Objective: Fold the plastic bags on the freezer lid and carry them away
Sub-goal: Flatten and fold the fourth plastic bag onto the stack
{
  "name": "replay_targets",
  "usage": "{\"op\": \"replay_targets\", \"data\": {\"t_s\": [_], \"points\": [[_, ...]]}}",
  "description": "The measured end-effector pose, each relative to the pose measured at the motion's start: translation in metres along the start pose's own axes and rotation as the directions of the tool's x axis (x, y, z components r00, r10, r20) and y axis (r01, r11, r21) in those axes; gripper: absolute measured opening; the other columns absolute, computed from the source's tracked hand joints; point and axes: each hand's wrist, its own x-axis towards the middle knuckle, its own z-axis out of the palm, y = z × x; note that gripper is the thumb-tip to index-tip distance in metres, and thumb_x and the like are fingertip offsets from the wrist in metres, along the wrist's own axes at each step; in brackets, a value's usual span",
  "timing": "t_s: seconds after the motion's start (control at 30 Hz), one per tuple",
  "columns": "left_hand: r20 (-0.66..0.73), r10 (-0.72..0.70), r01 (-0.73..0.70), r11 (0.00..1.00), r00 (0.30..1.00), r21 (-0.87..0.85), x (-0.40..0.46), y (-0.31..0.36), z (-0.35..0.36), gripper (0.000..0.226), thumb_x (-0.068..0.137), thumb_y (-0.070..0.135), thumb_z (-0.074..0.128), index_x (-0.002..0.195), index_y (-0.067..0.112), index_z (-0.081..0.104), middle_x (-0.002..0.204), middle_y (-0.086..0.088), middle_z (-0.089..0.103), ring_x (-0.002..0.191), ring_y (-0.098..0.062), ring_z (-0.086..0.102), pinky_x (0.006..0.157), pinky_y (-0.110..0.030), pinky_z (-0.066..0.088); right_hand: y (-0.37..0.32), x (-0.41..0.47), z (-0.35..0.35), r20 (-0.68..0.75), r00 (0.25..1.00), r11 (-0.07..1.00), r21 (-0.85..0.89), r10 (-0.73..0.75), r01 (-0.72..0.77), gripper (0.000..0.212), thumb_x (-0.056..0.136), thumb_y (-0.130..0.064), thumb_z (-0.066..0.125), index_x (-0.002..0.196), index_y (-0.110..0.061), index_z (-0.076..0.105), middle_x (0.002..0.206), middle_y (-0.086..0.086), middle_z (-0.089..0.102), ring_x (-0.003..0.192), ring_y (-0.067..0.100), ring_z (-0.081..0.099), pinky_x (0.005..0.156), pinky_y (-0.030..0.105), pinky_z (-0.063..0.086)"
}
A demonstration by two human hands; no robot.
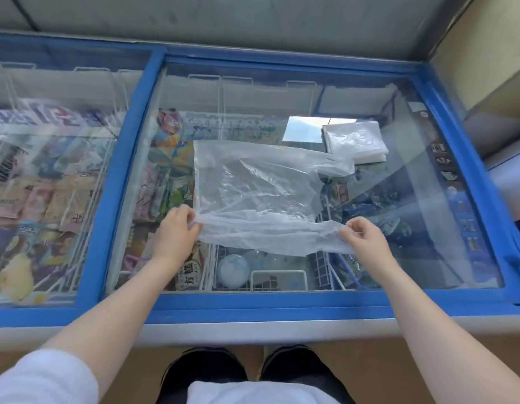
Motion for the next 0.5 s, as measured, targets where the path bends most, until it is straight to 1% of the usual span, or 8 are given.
{"op": "replay_targets", "data": {"t_s": [0.07,0.1,0.17,0.23,0.3,0.37,0.43,0.5], "points": [[0.065,-0.046,0.050,0.997,0.997,-0.055,-0.002,0.001,-0.001,0.010,0.088,0.009,0.055,0.082,0.007,0.048,0.075,-0.006,0.051,0.073,-0.026,0.050,0.061,-0.033,0.036,0.002,0.005,0.002,-0.077,0.996,0.998,-0.052,0.038,-0.042,0.005,0.094,-0.013,0.047,0.090,-0.009,0.049,0.082,0.002,0.052,0.069,0.016,0.045,0.058,0.031,0.034],[0.110,-0.074,0.089,0.986,0.991,-0.143,-0.004,0.002,-0.003,0.014,0.087,0.006,0.056,0.077,0.009,0.046,0.071,-0.005,0.051,0.070,-0.025,0.051,0.060,-0.032,0.037,0.003,0.007,0.003,-0.132,0.988,0.996,-0.001,0.086,-0.087,0.004,0.095,-0.010,0.044,0.092,-0.011,0.046,0.082,0.003,0.051,0.066,0.016,0.043,0.057,0.031,0.033],[0.235,-0.104,0.188,0.909,0.966,-0.373,-0.008,0.003,-0.010,0.026,0.084,0.001,0.058,0.069,0.014,0.042,0.063,0.000,0.049,0.063,-0.020,0.046,0.059,-0.030,0.036,0.001,0.012,0.004,-0.203,0.947,0.944,0.269,0.249,-0.190,0.007,0.094,-0.007,0.043,0.098,-0.012,0.044,0.081,0.002,0.050,0.064,0.014,0.043,0.057,0.029,0.035],[0.370,-0.070,0.270,0.807,0.926,-0.525,-0.012,0.003,-0.018,0.028,0.083,0.000,0.060,0.069,0.015,0.042,0.057,0.009,0.049,0.060,-0.014,0.043,0.057,-0.024,0.034,0.001,0.016,0.000,-0.155,0.905,0.793,0.555,0.396,-0.251,0.018,0.093,-0.002,0.040,0.104,-0.015,0.046,0.083,0.002,0.052,0.067,0.016,0.048,0.058,0.029,0.041],[0.478,-0.025,0.344,0.726,0.878,-0.595,-0.016,0.000,-0.028,0.019,0.081,0.004,0.065,0.074,0.013,0.050,0.061,0.010,0.056,0.060,-0.008,0.049,0.059,-0.019,0.039,0.005,0.021,-0.004,-0.108,0.906,0.683,0.695,0.408,-0.225,0.027,0.092,0.004,0.037,0.104,-0.017,0.049,0.089,0.005,0.056,0.070,0.019,0.053,0.060,0.028,0.044],[0.537,0.004,0.413,0.633,0.844,-0.654,-0.017,-0.004,-0.032,0.015,0.071,0.010,0.073,0.079,0.013,0.060,0.076,0.001,0.064,0.075,-0.011,0.058,0.074,-0.025,0.047,0.009,0.023,-0.007,-0.140,0.917,0.680,0.714,0.373,-0.168,0.031,0.090,0.007,0.035,0.099,-0.021,0.048,0.091,0.006,0.060,0.071,0.018,0.055,0.055,0.023,0.046],[0.518,-0.053,0.412,0.676,0.854,-0.610,-0.017,-0.005,-0.032,0.012,0.070,0.010,0.074,0.077,0.014,0.065,0.081,-0.004,0.065,0.077,-0.015,0.059,0.079,-0.030,0.046,0.013,0.025,-0.008,-0.178,0.923,0.727,0.673,0.341,-0.138,0.034,0.088,0.009,0.033,0.089,-0.023,0.043,0.091,0.003,0.060,0.069,0.016,0.053,0.047,0.018,0.044],[0.364,-0.178,0.348,0.804,0.914,-0.482,-0.015,-0.004,-0.029,0.013,0.080,0.006,0.068,0.073,0.010,0.059,0.070,-0.002,0.061,0.061,-0.011,0.056,0.067,-0.027,0.047,0.018,0.025,-0.008,-0.182,0.935,0.772,0.622,0.305,-0.130,0.038,0.084,0.014,0.029,0.077,-0.022,0.039,0.089,0.003,0.054,0.072,0.016,0.050,0.052,0.020,0.047]]}}
